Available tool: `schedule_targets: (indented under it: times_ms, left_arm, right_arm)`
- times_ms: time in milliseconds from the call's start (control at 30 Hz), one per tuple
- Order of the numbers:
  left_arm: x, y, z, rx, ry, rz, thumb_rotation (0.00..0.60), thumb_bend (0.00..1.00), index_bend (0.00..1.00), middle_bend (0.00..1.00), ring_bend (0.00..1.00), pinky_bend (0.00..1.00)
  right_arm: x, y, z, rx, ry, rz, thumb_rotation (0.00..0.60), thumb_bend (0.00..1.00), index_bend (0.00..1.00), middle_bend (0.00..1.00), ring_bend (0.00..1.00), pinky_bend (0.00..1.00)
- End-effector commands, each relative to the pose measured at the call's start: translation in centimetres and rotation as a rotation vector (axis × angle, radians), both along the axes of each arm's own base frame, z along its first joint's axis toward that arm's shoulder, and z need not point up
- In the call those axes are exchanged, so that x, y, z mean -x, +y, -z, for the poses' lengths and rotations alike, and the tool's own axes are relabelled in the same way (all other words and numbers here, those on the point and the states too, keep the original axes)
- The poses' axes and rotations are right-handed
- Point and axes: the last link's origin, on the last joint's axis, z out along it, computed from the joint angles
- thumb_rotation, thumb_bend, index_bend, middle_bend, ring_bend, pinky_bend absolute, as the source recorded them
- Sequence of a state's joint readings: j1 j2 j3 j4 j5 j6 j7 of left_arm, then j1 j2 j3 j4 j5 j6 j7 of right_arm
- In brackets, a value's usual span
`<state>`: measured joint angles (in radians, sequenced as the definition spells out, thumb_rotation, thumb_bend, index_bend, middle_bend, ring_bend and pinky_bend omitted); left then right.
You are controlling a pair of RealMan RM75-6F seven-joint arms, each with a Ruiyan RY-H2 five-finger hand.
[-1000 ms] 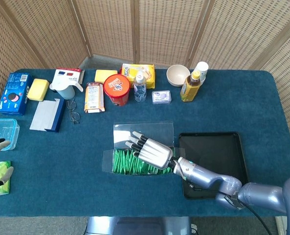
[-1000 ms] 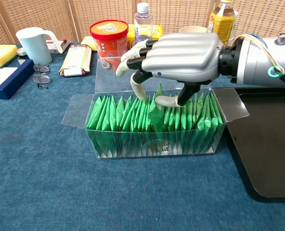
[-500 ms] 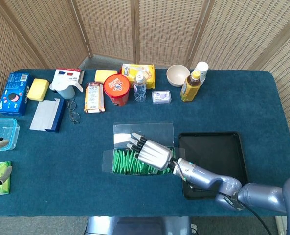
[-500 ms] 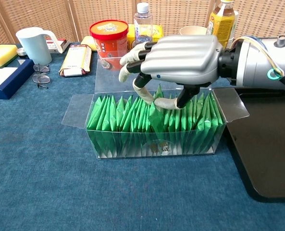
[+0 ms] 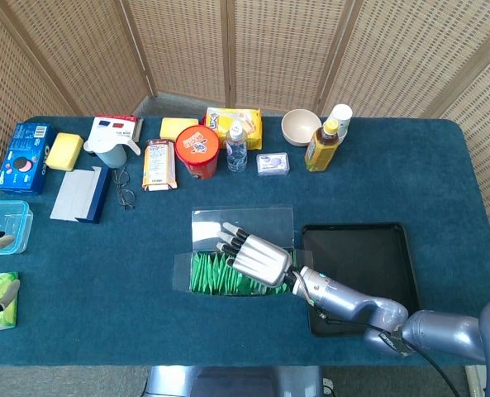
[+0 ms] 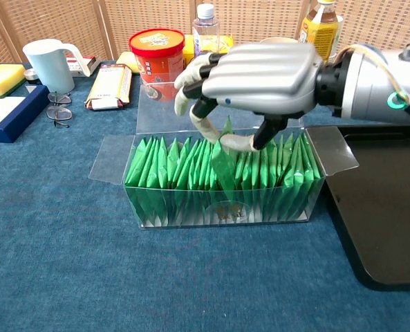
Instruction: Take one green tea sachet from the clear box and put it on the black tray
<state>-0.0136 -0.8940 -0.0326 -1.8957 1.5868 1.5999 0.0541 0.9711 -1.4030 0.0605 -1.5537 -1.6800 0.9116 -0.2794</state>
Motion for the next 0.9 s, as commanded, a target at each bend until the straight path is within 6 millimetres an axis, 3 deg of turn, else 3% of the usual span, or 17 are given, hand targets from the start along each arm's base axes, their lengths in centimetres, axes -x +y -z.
schedule_targets:
  times_ms: [33, 567, 900]
  left_arm:
    - [0.0, 0.0, 0.1, 0.002, -0.001, 0.001, 0.6, 0.3, 0.19, 0.18, 0.15, 0.25]
    - [-0.2, 0.1, 0.7, 0.013, -0.023, 0.011, 0.6, 0.3, 0.19, 0.18, 0.14, 0.25]
    - [-0.4, -0.1, 0.7, 0.013, -0.024, 0.015, 0.6, 0.3, 0.19, 0.18, 0.14, 0.25]
  right_arm:
    - [0.1, -0.1, -0.7, 0.004, -0.017, 0.017, 0.6, 0.52, 0.64, 0.24, 0.09, 0.08]
    - [2.9, 0.9, -9.5, 0.099, -0.227, 0.168, 0.6, 0.53, 0.64, 0.24, 0.09, 0.08]
    - [6.3, 0.8, -13.0, 0.2, -0.26, 0.254, 0.6, 0.53, 0.64, 0.24, 0.09, 0.08]
